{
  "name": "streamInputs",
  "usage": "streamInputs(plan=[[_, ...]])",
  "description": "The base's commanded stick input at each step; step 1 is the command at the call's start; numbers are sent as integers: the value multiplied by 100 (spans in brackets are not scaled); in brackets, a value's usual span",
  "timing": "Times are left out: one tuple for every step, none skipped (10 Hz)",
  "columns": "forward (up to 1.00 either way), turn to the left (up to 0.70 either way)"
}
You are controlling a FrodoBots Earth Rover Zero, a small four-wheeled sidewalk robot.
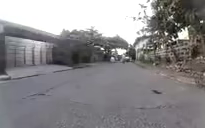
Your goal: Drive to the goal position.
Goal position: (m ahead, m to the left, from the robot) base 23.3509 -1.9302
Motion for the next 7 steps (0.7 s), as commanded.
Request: streamInputs(plan=[[100,-38],[100,-38],[100,-38],[100,-38],[100,-38],[100,-38],[100,-5]])
